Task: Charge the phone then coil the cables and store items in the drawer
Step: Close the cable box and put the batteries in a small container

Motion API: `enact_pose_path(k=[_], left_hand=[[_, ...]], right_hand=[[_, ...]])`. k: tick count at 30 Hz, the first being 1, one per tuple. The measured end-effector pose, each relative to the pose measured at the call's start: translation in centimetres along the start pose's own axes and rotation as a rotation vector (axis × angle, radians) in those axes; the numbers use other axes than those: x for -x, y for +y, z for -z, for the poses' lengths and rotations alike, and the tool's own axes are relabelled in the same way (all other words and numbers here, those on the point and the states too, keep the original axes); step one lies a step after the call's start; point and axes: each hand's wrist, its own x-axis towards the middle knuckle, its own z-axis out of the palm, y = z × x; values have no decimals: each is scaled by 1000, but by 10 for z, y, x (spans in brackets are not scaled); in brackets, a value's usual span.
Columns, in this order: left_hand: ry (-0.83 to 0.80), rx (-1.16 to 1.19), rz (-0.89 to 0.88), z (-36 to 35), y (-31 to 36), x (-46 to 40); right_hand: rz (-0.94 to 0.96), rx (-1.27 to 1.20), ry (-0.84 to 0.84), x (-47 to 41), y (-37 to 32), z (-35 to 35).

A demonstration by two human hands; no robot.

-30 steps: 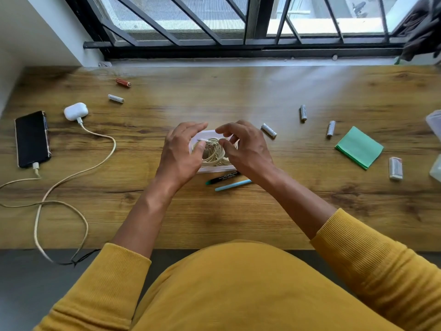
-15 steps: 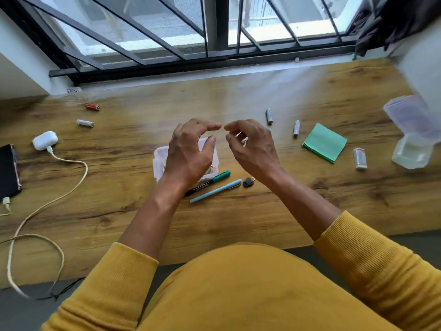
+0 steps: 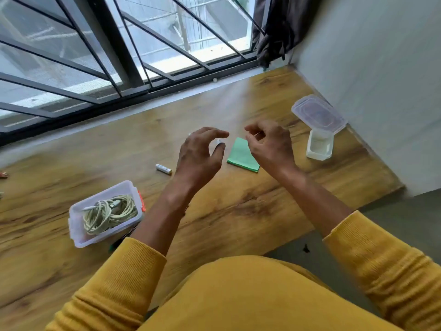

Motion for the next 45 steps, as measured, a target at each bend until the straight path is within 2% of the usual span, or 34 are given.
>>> enact_pose_path(k=[9, 15, 20, 23, 32, 38, 45], left_hand=[[-142, 76, 40, -92, 47, -79], [-239, 33, 33, -153, 70, -137], [-338, -11, 101, -200, 65, -178], [-342, -34, 137, -219, 63, -197], [-367, -48, 165, -247, 70, -219], [-233, 15, 185, -228, 69, -224], [117, 78, 175, -150, 58, -203]], right_hand=[[-188, 97, 143, -58, 93, 76], [-441, 221, 159, -89, 149, 110], [-677, 326, 100, -99, 178, 121], [-773, 358, 84, -104, 191, 122], [-867, 340, 121, -115, 204, 113], [-837, 152, 219, -123, 206, 111], [-568, -159, 227, -131, 137, 110]])
